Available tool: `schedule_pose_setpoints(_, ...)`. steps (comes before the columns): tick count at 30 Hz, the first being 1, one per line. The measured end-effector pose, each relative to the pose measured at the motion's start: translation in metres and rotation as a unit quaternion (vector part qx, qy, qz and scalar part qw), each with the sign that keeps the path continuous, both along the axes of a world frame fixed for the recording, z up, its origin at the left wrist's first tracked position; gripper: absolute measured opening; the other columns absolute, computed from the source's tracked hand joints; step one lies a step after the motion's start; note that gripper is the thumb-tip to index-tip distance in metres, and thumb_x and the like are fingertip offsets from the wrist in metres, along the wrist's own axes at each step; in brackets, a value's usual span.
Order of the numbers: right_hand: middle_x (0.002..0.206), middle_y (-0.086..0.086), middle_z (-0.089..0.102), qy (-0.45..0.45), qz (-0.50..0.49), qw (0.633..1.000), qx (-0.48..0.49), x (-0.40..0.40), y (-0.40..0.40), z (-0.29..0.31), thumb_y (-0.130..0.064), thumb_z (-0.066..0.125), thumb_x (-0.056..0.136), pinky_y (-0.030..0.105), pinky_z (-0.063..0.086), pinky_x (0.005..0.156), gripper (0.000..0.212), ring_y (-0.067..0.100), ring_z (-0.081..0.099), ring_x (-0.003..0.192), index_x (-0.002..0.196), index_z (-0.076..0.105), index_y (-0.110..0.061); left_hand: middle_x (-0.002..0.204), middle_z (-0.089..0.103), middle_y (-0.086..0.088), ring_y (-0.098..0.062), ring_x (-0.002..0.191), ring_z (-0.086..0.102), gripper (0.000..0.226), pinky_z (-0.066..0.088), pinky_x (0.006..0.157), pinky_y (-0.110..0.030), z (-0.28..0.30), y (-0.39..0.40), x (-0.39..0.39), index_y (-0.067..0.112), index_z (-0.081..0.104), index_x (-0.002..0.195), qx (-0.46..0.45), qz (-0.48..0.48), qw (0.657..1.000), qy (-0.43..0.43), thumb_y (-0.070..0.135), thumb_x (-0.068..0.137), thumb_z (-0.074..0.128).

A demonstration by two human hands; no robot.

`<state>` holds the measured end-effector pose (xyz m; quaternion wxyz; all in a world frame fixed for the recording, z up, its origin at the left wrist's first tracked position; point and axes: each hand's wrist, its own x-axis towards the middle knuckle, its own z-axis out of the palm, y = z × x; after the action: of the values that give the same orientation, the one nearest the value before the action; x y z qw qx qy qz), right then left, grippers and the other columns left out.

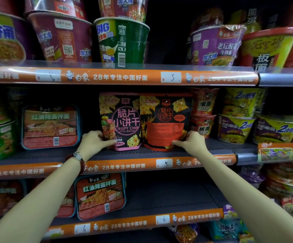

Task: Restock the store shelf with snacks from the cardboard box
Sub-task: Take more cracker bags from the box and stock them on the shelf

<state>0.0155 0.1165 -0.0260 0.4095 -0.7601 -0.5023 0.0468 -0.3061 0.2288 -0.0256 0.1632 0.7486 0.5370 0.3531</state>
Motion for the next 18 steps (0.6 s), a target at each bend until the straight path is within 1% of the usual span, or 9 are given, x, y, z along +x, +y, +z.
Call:
schedule_pose_setpoints(1, 0.076, 0.005, 0.061, -0.010, -0.002, 1.000, -0.003, 0.000, 0.001, 0.000, -0.042, 0.081, 0.073, 0.026, 0.035, 0.051, 0.043, 0.023, 0.057, 0.074, 0.080, 0.055, -0.008, 0.076, 0.069, -0.006, -0.020, 0.075, 0.064, 0.047, 0.048, 0.063, -0.027, 0.001, -0.002, -0.001, 0.006, 0.068, 0.086, 0.035, 0.017, 0.999, 0.010, 0.050, 0.071, 0.077)
schedule_pose_setpoints(2, 0.076, 0.007, 0.061, -0.019, -0.005, 1.000, -0.008, 0.000, 0.001, 0.000, -0.039, 0.080, 0.075, 0.028, 0.036, 0.052, 0.041, 0.024, 0.058, 0.074, 0.080, 0.054, -0.008, 0.071, 0.068, -0.008, -0.021, 0.072, 0.064, 0.045, 0.050, 0.063, -0.029, 0.003, -0.004, -0.002, 0.006, 0.066, 0.080, 0.072, 0.030, 0.997, 0.022, 0.049, 0.072, 0.077)
schedule_pose_setpoints(4, 0.079, 0.009, 0.061, -0.039, -0.005, 0.999, -0.023, 0.000, -0.002, 0.001, -0.032, 0.077, 0.079, 0.029, 0.038, 0.057, 0.035, 0.027, 0.058, 0.076, 0.082, 0.053, -0.008, 0.064, 0.065, -0.007, -0.021, 0.066, 0.064, 0.042, 0.054, 0.062, -0.034, 0.007, -0.011, -0.001, 0.008, 0.062, 0.076, 0.135, 0.048, 0.988, 0.055, 0.048, 0.074, 0.077)
schedule_pose_setpoints(6, 0.080, 0.010, 0.060, -0.057, -0.008, 0.997, -0.042, 0.001, -0.007, 0.000, -0.030, 0.076, 0.081, 0.029, 0.039, 0.059, 0.032, 0.030, 0.059, 0.078, 0.083, 0.054, -0.006, 0.063, 0.065, -0.005, -0.019, 0.063, 0.063, 0.040, 0.056, 0.062, -0.034, 0.011, -0.019, 0.002, 0.011, 0.060, 0.077, 0.162, 0.045, 0.983, 0.076, 0.047, 0.075, 0.076)
schedule_pose_setpoints(9, 0.076, 0.011, 0.060, -0.079, -0.013, 0.996, -0.046, 0.001, -0.016, 0.000, -0.025, 0.075, 0.082, 0.031, 0.043, 0.061, 0.030, 0.032, 0.061, 0.079, 0.088, 0.060, 0.001, 0.068, 0.065, 0.001, -0.015, 0.068, 0.064, 0.033, 0.057, 0.069, -0.034, 0.017, -0.030, 0.014, 0.014, 0.063, 0.083, 0.153, -0.009, 0.982, 0.110, 0.043, 0.075, 0.077)
schedule_pose_setpoints(11, 0.080, 0.013, 0.061, -0.096, -0.006, 0.994, -0.051, 0.003, -0.022, 0.001, -0.022, 0.075, 0.081, 0.032, 0.046, 0.063, 0.029, 0.034, 0.063, 0.084, 0.091, 0.064, 0.002, 0.072, 0.066, 0.000, -0.015, 0.073, 0.065, 0.027, 0.057, 0.074, -0.036, 0.020, -0.037, 0.027, 0.015, 0.065, 0.082, 0.153, -0.044, 0.978, 0.134, 0.038, 0.076, 0.078)
schedule_pose_setpoints(13, 0.091, 0.015, 0.066, -0.111, 0.003, 0.992, -0.053, 0.006, -0.030, 0.002, -0.021, 0.074, 0.081, 0.034, 0.049, 0.069, 0.029, 0.034, 0.063, 0.092, 0.098, 0.066, 0.001, 0.077, 0.068, -0.002, -0.016, 0.075, 0.065, 0.023, 0.057, 0.075, -0.036, 0.022, -0.047, 0.045, 0.014, 0.067, 0.083, 0.154, -0.072, 0.975, 0.141, 0.033, 0.077, 0.078)
schedule_pose_setpoints(15, 0.105, 0.015, 0.066, -0.121, 0.016, 0.991, -0.053, 0.013, -0.038, 0.001, -0.024, 0.074, 0.080, 0.037, 0.053, 0.078, 0.034, 0.033, 0.062, 0.100, 0.106, 0.066, -0.004, 0.080, 0.070, -0.003, -0.015, 0.077, 0.066, 0.021, 0.057, 0.075, -0.035, 0.022, -0.056, 0.065, 0.013, 0.069, 0.084, 0.156, -0.100, 0.970, 0.156, 0.031, 0.079, 0.077)
schedule_pose_setpoints(18, 0.111, 0.013, 0.066, -0.140, 0.025, 0.988, -0.061, 0.032, -0.056, -0.003, -0.025, 0.074, 0.079, 0.038, 0.053, 0.085, 0.035, 0.031, 0.060, 0.107, 0.109, 0.067, -0.010, 0.081, 0.070, -0.002, -0.015, 0.078, 0.066, 0.019, 0.056, 0.073, -0.034, 0.019, -0.072, 0.101, 0.013, 0.070, 0.085, 0.152, -0.154, 0.961, 0.173, 0.032, 0.082, 0.074)
